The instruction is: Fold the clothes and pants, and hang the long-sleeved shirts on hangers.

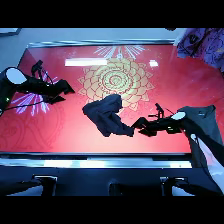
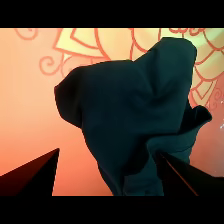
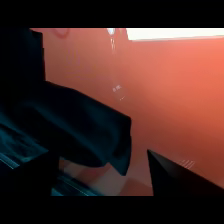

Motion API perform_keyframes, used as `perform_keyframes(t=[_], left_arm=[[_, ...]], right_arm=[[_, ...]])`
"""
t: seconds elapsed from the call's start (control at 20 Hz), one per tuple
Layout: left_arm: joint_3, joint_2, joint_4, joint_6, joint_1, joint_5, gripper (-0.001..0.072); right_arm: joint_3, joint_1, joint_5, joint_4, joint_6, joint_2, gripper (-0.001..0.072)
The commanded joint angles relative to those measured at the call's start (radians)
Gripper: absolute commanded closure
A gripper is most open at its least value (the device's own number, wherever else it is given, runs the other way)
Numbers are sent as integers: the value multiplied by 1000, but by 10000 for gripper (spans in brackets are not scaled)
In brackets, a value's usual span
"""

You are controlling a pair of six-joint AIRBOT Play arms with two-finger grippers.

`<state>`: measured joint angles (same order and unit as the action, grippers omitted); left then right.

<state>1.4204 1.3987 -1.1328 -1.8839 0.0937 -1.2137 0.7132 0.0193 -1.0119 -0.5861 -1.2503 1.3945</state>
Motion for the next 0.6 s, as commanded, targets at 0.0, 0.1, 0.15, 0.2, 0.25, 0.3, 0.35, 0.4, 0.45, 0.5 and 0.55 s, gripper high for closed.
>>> perform_keyframes(t=[0.0,0.1,0.15,0.2,0.25,0.3,0.35,0.4,0.45,0.5,0.55], left_arm=[[-1,11,-1,2,-33,-21,25],[-18,12,0,34,-73,-36,24],[-48,13,0,62,-92,-25,24],[-91,13,8,95,-107,11,24],[-153,14,51,146,-120,74,24],[-212,21,121,200,-128,138,24],[-269,38,209,261,-134,205,24],[-308,61,284,315,-135,254,25],[-332,96,354,365,-132,285,26],[-336,135,404,406,-127,293,28],[-334,176,461,450,-119,296,29]], right_arm=[[-11,39,47,103,76,79,100],[-11,42,42,148,103,107,196],[-11,42,43,161,109,113,321],[-11,42,42,169,124,113,474],[-11,39,33,174,139,112,670],[-11,39,25,178,138,112,677],[-11,39,15,182,138,112,677],[-11,39,11,183,126,112,677],[-11,39,7,183,98,112,677],[-11,39,5,183,81,112,677],[-11,39,-1,183,72,112,677]])
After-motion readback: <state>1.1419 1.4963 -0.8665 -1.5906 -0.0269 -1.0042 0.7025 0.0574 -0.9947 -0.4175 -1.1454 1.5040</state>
